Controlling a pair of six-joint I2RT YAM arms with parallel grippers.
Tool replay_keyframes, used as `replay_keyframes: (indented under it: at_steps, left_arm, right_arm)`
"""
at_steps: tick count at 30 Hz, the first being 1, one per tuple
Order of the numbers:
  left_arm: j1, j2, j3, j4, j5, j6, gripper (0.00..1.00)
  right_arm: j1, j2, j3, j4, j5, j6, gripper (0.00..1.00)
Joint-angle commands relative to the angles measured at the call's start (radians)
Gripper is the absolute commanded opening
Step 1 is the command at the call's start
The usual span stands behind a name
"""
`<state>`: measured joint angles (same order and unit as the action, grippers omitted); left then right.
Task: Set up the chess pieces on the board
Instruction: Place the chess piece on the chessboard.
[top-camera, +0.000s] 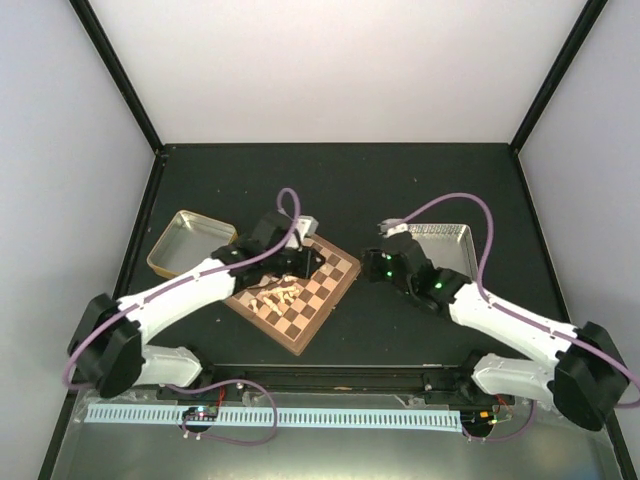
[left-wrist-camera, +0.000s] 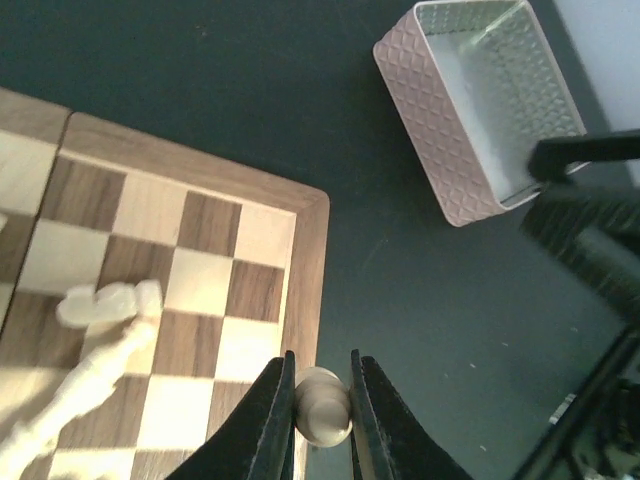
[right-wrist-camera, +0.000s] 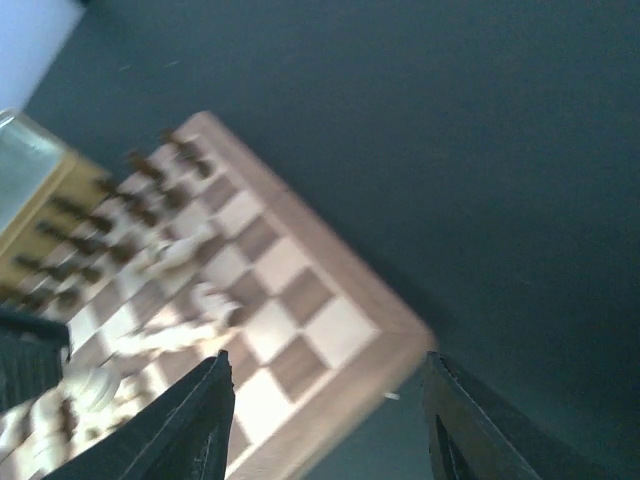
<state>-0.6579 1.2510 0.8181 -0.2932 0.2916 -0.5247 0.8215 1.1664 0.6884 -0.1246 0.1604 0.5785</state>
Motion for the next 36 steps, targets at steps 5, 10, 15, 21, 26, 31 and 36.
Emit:
replay_keyframes:
  at_steps: [5, 10, 15, 21, 26, 31, 36]
  left_arm:
    - [-0.189, 0.255, 0.168, 0.059, -0.313, 0.143, 0.02]
    - [-0.213, 0.327, 0.179, 0.097, -0.346, 0.156, 0.02]
    - [-0.213, 0.383, 0.194, 0.129, -0.505, 0.169, 0.02]
    - [-0.21, 0.453, 0.201, 0.211, -0.549, 0.182, 0.02]
    - [-0.203, 0.502, 0.216, 0.227, -0.582, 0.195, 0.02]
    - [-0.194, 0.518, 0.211, 0.229, -0.588, 0.198, 0.04]
    - [-0.191, 0.523, 0.206, 0.222, -0.562, 0.192, 0.14]
  right_arm:
    - [-0.102, -0.169, -0.081, -0.214, 0.185, 0.26, 0.52]
    - [-0.107, -0.196, -0.105, -0.189, 0.169, 0.248, 0.52]
    - [-0.107, -0.187, -0.115, -0.163, 0.148, 0.241, 0.52]
    - [-0.107, -0.179, -0.112, -0.147, 0.129, 0.231, 0.52]
    - [-0.107, -0.18, -0.111, -0.142, 0.114, 0.22, 0.52]
    - [-0.107, -0.178, -0.11, -0.14, 0.1, 0.216, 0.52]
    - [-0.107, -0.175, -0.106, -0.136, 0.087, 0.213, 0.52]
